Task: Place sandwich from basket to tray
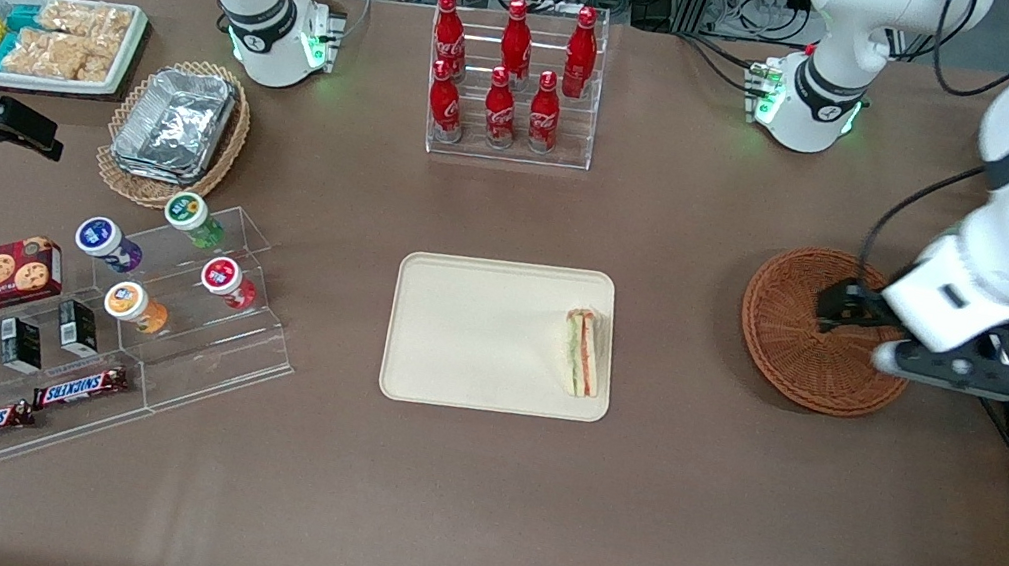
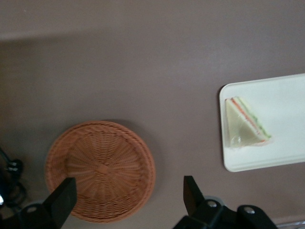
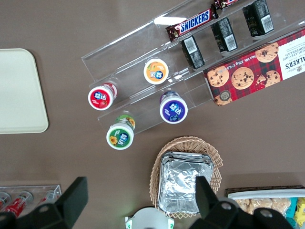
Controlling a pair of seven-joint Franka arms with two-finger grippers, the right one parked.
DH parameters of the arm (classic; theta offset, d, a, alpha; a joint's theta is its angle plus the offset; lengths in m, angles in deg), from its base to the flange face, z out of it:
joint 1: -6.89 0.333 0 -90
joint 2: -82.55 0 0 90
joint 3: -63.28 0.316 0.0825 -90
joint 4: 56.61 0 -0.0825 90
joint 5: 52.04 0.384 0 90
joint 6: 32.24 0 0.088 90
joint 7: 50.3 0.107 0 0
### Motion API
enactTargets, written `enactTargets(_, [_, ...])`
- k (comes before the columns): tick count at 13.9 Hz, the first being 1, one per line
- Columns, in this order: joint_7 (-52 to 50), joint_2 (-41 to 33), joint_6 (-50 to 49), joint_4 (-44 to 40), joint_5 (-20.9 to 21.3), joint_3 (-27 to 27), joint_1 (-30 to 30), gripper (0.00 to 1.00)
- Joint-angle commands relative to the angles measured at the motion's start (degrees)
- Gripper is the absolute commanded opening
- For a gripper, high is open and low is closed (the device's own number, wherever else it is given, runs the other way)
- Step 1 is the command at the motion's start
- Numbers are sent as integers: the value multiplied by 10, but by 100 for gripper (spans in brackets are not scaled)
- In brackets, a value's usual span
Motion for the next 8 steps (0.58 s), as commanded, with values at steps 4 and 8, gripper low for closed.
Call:
enactTargets(4, [156, -17, -10, 15, 15, 74, 10, 99])
enactTargets(8, [153, 8, -21, -27, 34, 79, 12, 99])
